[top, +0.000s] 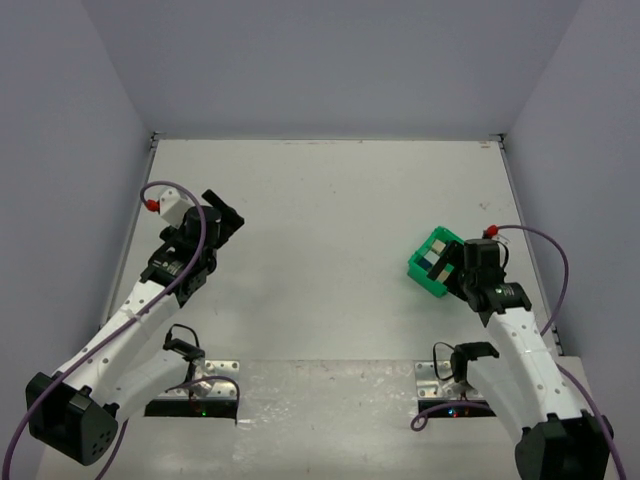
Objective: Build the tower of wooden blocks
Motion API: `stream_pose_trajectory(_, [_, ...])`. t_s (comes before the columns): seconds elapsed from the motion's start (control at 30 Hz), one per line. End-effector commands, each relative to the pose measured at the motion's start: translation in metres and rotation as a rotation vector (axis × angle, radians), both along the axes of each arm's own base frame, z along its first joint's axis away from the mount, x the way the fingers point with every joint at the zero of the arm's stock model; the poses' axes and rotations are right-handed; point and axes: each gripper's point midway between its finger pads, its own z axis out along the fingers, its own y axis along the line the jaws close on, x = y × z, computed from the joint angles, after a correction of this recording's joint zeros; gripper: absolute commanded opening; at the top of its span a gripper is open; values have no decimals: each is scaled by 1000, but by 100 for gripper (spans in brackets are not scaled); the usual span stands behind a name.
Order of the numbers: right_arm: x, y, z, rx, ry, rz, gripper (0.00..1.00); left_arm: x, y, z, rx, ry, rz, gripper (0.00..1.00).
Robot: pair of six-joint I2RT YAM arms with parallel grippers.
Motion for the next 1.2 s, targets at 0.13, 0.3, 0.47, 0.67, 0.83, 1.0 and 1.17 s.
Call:
stream_pose_trajectory(0.13, [12,-26,-23,-99,49,-142,68,3,-1,11,-10,-51,-10,100])
stream_pose_trajectory(0.3, [15,-33,-31,-124,39,-172,46,4,-2,10,-9,-46,-15,100])
stream_pose_trajectory(0.47, [26,-34,-23,-139,-25,-158,6,4,-3,9,-10,-41,-19,100])
stream_pose_trajectory(0.67, [51,-42,15,-244,-88,-76,0,4,-5,10,-14,-41,-27,100])
stream_pose_trajectory(0.83, [88,-43,85,-364,-182,65,0,3,-5,10,-13,-38,-33,100])
stream_pose_trajectory(1.0, [111,-40,131,-576,-212,293,0,2,-5,11,-11,-37,-34,100])
stream_pose_trajectory(1.17, [129,-6,162,-893,-208,595,0,-1,-4,14,-14,-40,-35,100])
